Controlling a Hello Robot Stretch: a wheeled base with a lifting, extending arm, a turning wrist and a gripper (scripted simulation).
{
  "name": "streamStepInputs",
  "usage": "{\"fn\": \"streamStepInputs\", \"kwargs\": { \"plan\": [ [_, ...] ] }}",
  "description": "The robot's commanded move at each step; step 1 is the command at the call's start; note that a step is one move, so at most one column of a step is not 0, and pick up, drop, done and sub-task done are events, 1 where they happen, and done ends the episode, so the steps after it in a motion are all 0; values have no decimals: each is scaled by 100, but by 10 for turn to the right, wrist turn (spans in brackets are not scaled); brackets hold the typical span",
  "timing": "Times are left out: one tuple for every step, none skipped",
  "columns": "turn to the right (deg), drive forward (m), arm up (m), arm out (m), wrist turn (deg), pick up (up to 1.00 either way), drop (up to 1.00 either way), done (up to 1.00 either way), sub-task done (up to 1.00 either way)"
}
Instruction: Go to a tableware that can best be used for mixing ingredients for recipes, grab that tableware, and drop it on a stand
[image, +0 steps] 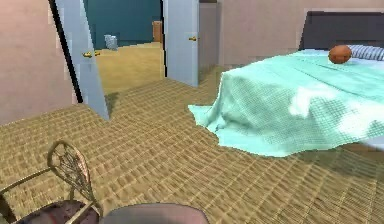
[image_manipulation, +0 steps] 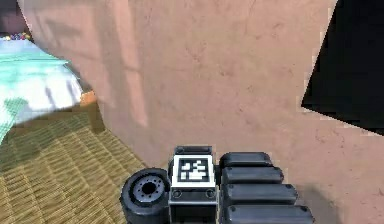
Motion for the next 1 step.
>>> {"fn": "streamStepInputs", "kwargs": {
  "plan": [
    [0, 95, 0, 0, 0, 0, 0, 0, 0]
  ]
}}
